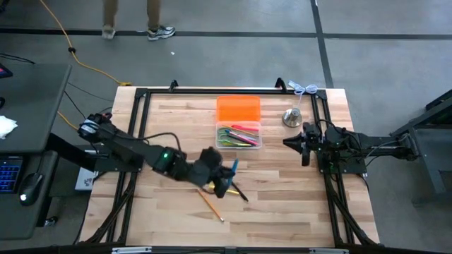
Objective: Pick & place school supplies into a supply box
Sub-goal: Put the blue pen into the supply box
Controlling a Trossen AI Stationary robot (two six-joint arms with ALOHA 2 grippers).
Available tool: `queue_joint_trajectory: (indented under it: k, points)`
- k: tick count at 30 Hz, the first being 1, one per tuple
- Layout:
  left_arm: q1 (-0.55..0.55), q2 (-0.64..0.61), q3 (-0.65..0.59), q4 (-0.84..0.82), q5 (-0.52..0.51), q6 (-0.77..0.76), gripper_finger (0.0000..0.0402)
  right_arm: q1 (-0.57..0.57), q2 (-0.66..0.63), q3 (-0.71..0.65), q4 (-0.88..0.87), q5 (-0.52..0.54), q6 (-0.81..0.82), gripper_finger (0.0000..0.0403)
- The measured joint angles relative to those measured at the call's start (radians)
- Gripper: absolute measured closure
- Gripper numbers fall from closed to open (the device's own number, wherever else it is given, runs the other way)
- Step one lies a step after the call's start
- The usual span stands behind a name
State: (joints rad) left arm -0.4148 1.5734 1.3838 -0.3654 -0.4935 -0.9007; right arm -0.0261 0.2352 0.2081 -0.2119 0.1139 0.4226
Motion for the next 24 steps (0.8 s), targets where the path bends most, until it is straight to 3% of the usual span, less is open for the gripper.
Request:
queue_joint_trajectory:
  k: [13,17,24]
  points:
    - [0.156,0.000,0.000,0.208,0.318,0.227,0.0355,0.000,0.000,0.000,0.156,-0.115,-0.002,0.0370]
    - [0.182,0.000,-0.001,0.237,0.384,0.254,0.0355,0.000,0.001,0.000,0.231,-0.142,0.013,0.0371]
    - [0.237,0.001,-0.089,0.433,0.510,0.268,0.0355,0.000,0.043,0.000,0.439,-0.245,0.073,0.0369]
